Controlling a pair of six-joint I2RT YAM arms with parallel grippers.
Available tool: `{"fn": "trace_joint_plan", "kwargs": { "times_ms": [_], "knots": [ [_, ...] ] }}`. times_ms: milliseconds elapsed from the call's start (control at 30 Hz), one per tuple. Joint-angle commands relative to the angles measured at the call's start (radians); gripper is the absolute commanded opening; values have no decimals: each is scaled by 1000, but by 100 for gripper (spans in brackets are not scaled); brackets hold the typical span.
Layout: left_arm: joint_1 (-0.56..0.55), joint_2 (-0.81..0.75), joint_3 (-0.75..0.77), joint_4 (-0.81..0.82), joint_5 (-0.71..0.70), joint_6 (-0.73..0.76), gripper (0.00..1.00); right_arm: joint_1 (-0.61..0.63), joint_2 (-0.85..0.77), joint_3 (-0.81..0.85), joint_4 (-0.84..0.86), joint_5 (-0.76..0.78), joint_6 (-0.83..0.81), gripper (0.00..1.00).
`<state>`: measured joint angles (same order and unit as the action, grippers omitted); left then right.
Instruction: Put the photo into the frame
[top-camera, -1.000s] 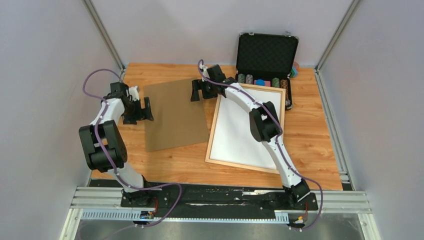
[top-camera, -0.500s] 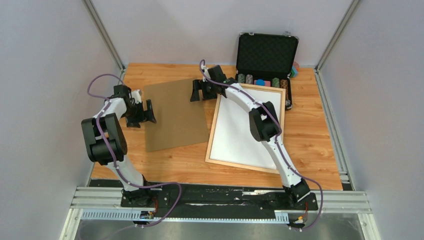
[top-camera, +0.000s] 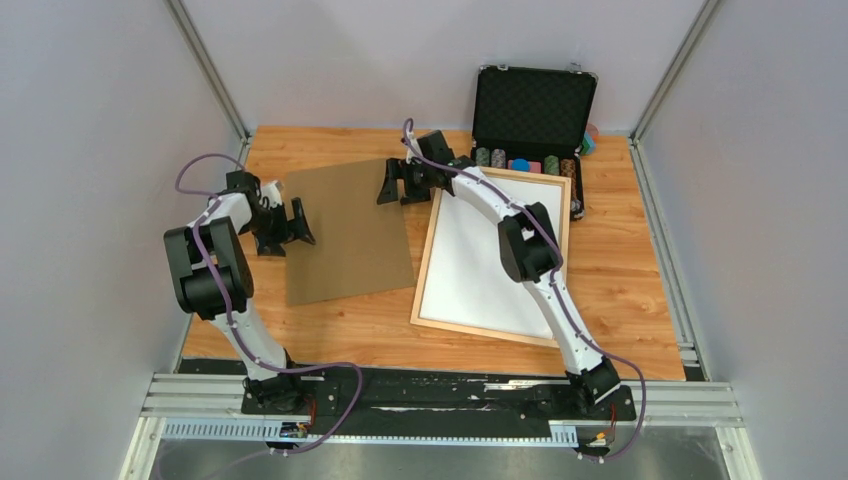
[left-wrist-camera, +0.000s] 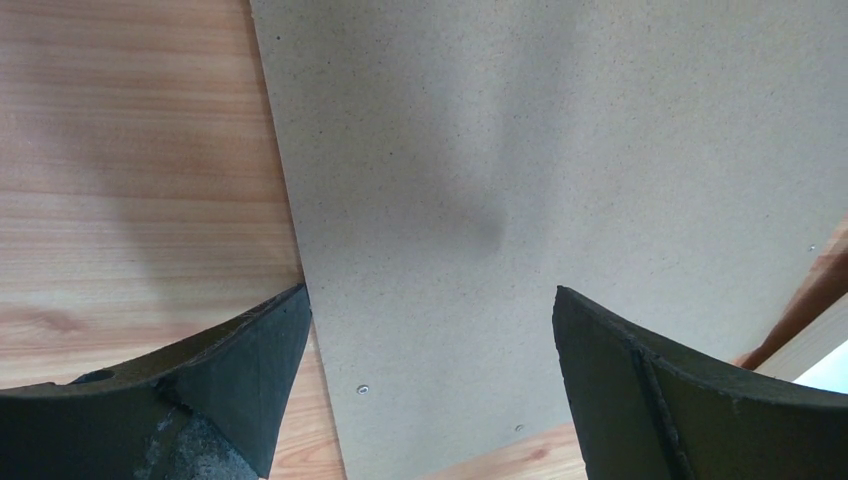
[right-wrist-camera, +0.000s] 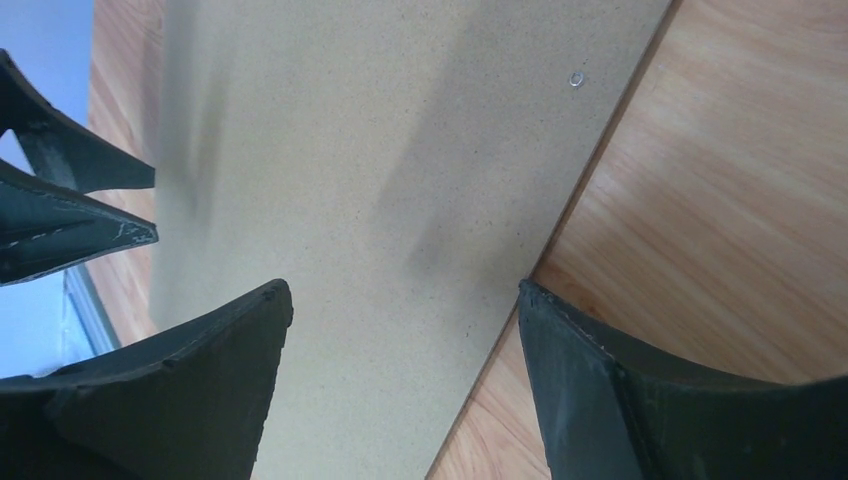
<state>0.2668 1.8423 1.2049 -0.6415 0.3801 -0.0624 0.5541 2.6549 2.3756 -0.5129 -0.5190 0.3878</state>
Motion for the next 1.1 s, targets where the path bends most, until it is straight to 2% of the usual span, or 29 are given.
{"fn": "trace_joint_plan", "kwargs": {
  "times_ms": [0,267,533,1067],
  "knots": [
    [0,66,-14,31,66,-1,100,10,24,-24,-1,-128,94,83],
    [1,55,-24,15,127,18,100,13,-69,-94,79,-295,180,77],
    [0,24,-38,-19,141,60,100,34,-222,-173,135,-397,225,74],
    [-5,-6,-58,-68,205,146,100,98,-390,-265,203,-470,252,73]
  ]
}}
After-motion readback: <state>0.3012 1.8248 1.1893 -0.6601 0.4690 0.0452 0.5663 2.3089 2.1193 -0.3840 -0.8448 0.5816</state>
